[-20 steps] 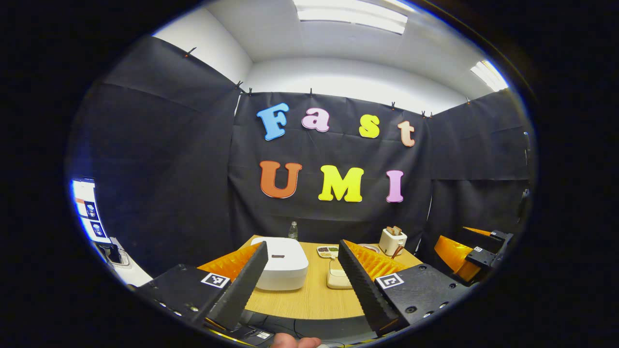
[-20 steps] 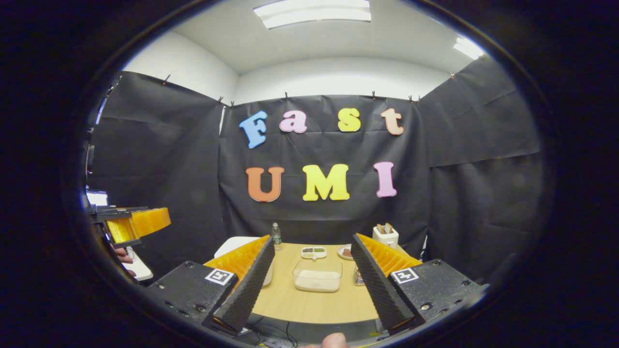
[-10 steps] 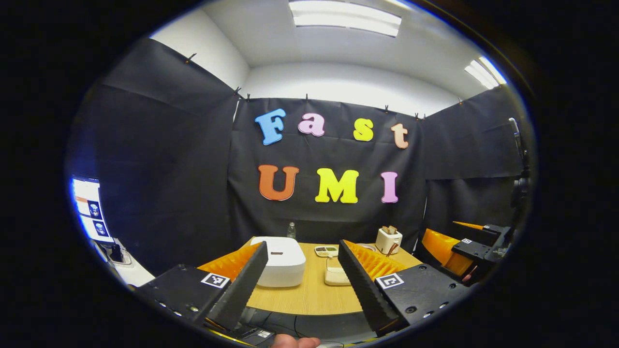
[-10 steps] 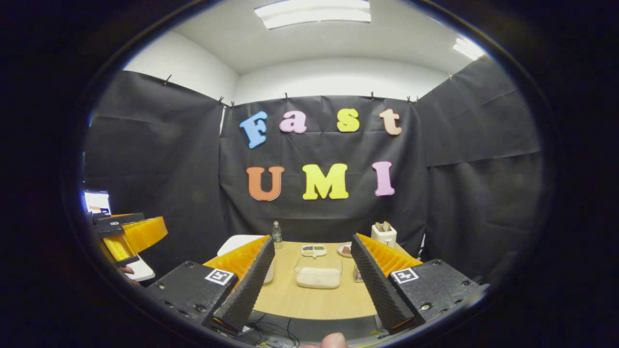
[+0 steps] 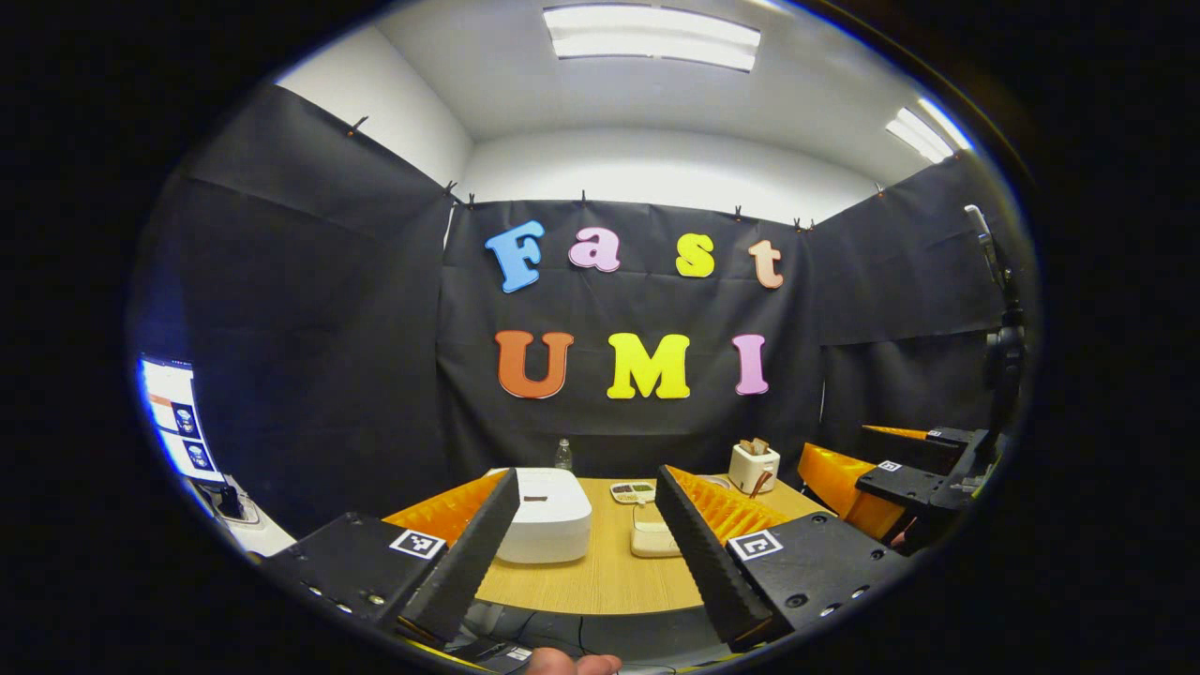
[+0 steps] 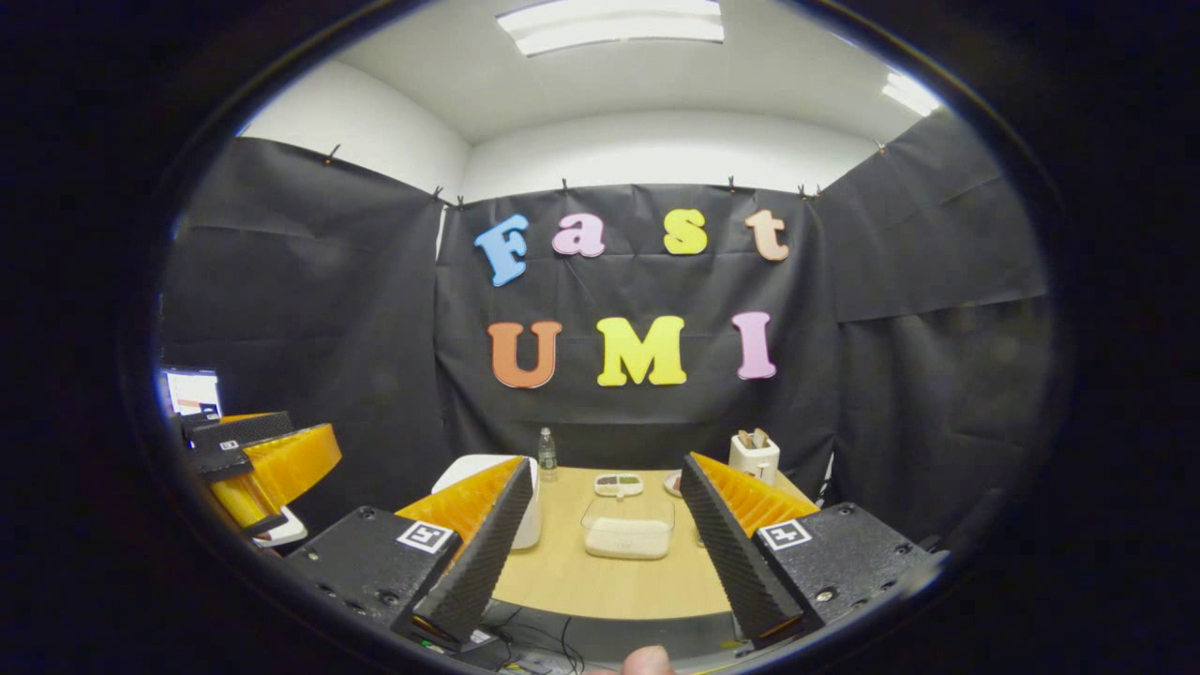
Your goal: Close the left gripper, press the button to open the rice cooker; take a wooden spoon from the chopstick holder with the right hand, scoop a spoonful of rice and pour it into the rice cooker, then put the wooden spoon back into the chopstick holder.
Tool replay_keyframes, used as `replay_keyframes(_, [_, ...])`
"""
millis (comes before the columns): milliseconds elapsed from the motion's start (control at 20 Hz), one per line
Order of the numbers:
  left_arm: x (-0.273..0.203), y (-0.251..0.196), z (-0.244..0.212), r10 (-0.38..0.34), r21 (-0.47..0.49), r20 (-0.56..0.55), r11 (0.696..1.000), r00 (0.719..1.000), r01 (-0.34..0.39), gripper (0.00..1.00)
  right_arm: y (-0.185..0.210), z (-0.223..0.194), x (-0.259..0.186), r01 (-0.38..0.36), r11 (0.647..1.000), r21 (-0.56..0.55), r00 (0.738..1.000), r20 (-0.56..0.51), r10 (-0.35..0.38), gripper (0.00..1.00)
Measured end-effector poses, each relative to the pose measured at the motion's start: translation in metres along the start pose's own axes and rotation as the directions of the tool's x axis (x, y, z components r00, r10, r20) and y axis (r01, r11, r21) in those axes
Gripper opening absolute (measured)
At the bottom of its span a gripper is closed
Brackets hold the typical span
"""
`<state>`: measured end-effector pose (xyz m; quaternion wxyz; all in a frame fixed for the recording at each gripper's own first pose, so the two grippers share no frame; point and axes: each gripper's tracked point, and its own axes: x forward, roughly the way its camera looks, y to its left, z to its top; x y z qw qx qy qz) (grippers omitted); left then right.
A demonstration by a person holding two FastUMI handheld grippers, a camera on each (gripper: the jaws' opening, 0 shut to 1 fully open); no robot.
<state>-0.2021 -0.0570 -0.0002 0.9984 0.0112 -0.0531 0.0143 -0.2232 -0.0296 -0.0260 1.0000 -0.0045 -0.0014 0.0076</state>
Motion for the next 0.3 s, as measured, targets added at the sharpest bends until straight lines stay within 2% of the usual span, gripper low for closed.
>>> replay_keyframes(300, [0.0002, 0.002, 0.0006, 0.026, 0.005, -0.007, 1.0, 1.0, -0.026, 0.94, -0.0056, -0.0051, 0.0064, -0.002, 1.0, 0.014, 1.0, -0.017, 0.002, 1.0])
